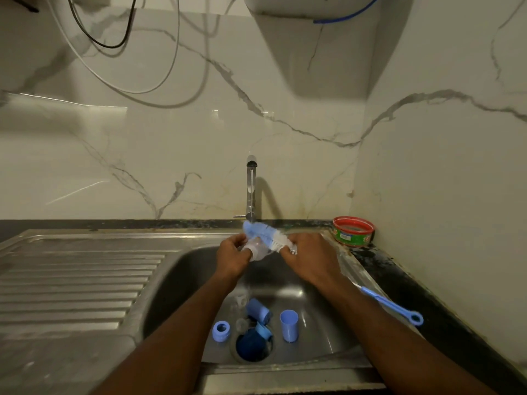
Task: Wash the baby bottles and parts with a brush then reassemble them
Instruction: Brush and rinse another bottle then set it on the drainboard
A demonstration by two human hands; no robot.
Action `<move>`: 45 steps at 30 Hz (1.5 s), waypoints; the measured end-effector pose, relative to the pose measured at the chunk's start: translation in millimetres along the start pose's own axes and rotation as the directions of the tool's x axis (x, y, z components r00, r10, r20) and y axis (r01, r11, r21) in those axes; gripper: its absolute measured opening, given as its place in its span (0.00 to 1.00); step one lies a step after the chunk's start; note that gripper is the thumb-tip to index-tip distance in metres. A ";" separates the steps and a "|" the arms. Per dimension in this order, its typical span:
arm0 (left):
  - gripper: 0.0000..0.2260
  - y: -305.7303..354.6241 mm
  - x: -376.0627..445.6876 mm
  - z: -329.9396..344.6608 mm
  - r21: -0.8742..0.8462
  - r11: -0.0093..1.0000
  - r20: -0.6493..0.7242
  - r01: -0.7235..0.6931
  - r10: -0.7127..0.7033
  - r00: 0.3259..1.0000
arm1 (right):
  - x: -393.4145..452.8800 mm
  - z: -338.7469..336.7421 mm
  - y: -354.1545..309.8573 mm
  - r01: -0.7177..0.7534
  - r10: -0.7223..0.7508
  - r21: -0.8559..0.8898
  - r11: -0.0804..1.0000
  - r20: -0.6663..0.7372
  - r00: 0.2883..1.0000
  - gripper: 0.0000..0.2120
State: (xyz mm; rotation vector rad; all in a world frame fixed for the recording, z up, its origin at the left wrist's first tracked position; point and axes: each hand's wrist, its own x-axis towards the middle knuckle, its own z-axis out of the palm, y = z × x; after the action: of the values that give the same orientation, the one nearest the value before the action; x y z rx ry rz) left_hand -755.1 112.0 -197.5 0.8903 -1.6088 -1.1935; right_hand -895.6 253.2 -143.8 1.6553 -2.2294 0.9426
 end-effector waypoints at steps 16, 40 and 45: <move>0.19 -0.2 -4.8 -5.2 -0.025 0.998 0.042 -0.057 0.058 0.997 | -0.8 -0.8 -5.2 0.029 -0.027 -0.070 0.997 0.028 0.999 0.12; 0.18 24.9 -15.0 8.3 -0.358 0.889 0.467 0.284 -0.093 0.879 | 1.0 5.7 -0.1 -0.178 0.184 -0.137 0.974 0.029 0.983 0.12; 0.25 20.9 -18.8 6.3 -0.162 0.986 0.299 -0.026 0.074 0.951 | -2.4 3.6 -5.4 -0.149 0.151 -0.151 0.977 0.001 0.989 0.12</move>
State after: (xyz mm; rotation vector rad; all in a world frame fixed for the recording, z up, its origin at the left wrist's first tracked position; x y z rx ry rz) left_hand -755.7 136.7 -182.8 0.5820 -1.7387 -1.4535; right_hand -889.2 252.0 -145.9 1.4496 -2.3966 0.7757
